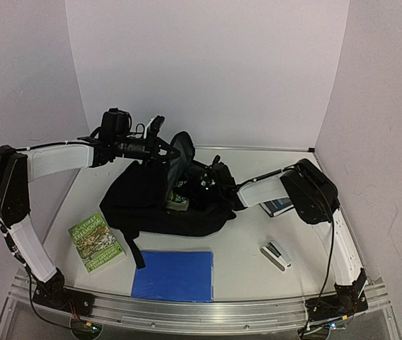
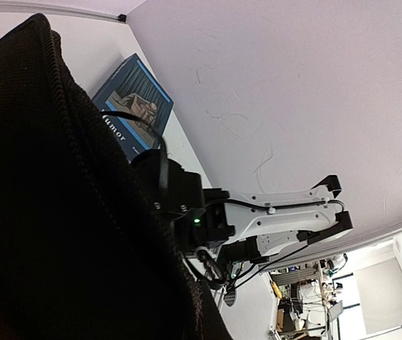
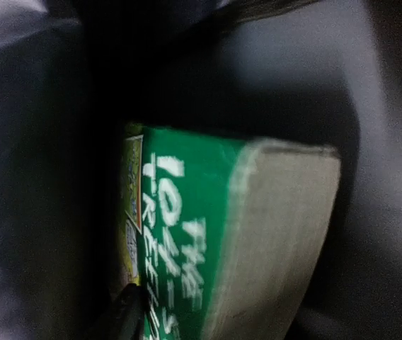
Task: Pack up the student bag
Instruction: Place the book in the student bag.
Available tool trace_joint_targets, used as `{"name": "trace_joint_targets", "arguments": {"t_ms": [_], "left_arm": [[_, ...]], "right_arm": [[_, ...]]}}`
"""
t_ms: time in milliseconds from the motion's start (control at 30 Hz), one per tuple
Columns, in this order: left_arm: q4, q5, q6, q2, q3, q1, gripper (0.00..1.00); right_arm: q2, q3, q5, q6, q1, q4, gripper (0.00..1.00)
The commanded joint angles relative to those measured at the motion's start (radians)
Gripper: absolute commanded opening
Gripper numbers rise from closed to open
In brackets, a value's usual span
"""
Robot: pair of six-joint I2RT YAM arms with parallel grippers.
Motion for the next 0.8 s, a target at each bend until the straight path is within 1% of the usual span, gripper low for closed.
{"name": "trace_joint_targets", "arguments": {"t_ms": [0, 67, 100, 167, 433, 500, 633, 700, 767], "left_arm": [[-0.044, -0.032, 0.092, -0.082, 0.028, -0.004, 0.0], [-0.083, -0.04, 0.111, -0.093, 0.031, -0.004, 0.0], [-0.091, -0.043, 0.114, -0.098, 0.03, -0.004, 0.0], [-0.095, -0.045, 0.117, -0.104, 0.025, -0.004, 0.0], [-0.089, -0.036, 0.108, -0.108, 0.014, -0.004, 0.0], [-0.088, -0.035, 0.109, -0.111, 0.011, -0.004, 0.0], [-0.088, -0.035, 0.11, -0.114, 0.01, -0.004, 0.0], [-0.09, -0.036, 0.111, -0.112, 0.011, -0.004, 0.0], [-0.092, -0.032, 0.113, -0.112, 0.011, -0.004, 0.0]], "right_arm": [[-0.192, -0.031, 0.188, -0.165, -0.003, -0.15, 0.57], [-0.227, -0.051, 0.243, -0.192, -0.003, -0.212, 0.62], [-0.24, -0.062, 0.261, -0.199, -0.003, -0.225, 0.65], [-0.262, -0.089, 0.276, -0.205, -0.003, -0.236, 0.68], [-0.246, -0.102, 0.268, -0.196, -0.002, -0.273, 0.7], [-0.237, -0.101, 0.258, -0.189, -0.002, -0.275, 0.65], [-0.222, -0.102, 0.253, -0.182, -0.002, -0.278, 0.46], [-0.218, -0.101, 0.259, -0.178, -0.001, -0.282, 0.44], [-0.216, -0.099, 0.273, -0.18, -0.001, -0.296, 0.45]]}}
